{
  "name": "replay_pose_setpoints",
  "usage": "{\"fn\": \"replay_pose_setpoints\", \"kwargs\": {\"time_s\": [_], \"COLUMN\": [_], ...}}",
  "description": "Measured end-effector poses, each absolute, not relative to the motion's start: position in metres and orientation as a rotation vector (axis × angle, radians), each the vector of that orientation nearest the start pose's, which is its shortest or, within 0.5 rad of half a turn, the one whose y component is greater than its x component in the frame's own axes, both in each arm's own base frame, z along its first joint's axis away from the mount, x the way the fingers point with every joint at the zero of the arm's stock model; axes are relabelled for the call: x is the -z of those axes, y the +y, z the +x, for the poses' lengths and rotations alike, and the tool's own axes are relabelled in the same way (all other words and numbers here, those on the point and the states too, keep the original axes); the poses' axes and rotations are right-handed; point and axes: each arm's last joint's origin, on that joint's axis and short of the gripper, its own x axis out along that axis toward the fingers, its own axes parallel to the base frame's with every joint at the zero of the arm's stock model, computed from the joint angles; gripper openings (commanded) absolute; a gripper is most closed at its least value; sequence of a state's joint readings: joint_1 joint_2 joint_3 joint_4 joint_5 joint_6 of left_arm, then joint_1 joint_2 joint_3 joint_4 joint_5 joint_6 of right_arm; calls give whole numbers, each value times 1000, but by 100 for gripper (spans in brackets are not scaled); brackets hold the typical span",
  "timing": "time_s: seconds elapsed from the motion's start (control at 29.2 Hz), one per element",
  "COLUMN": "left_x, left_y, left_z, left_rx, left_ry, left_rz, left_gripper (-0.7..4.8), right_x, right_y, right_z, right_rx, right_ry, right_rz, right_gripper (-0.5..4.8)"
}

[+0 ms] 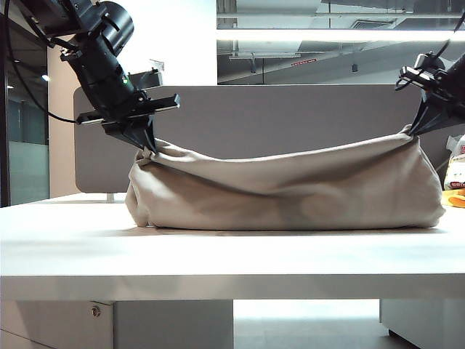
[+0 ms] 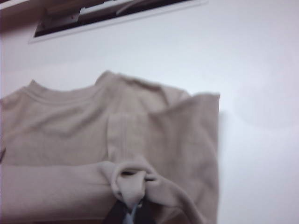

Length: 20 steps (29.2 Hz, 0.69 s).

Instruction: Fold the bottom side of the T-shirt horizontally towards the center, about one-third of the way, then fold the sleeve back towards the center, creating a straight line along the edge of the T-shirt, and finally fold the bottom of the T-shirt up towards the top, creating a neat rectangle.

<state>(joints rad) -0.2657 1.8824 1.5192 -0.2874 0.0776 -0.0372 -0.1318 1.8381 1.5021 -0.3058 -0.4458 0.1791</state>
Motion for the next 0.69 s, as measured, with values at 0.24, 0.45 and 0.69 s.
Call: {"fn": "replay_pose_setpoints", "kwargs": {"time_s": [0.24,0.45,0.69], "left_x": [-263,-259,-245], "left_y": [-106,-104,-106], "left_z": [428,441,459], "left_rx": [302,300,293], "left_ry": [647,643,661], "left_rz": [37,51,52], "left_gripper": [-6,-6,-5], "right_x": [-264,-259,-254], "right_y": [-46,-48,-50], "right_z": [433,446,456], "right_rx": [-217,-202,-190], "right_ry": [684,678,660], "right_rz": [358,336,323], "right_gripper": [-2,-2,0]}}
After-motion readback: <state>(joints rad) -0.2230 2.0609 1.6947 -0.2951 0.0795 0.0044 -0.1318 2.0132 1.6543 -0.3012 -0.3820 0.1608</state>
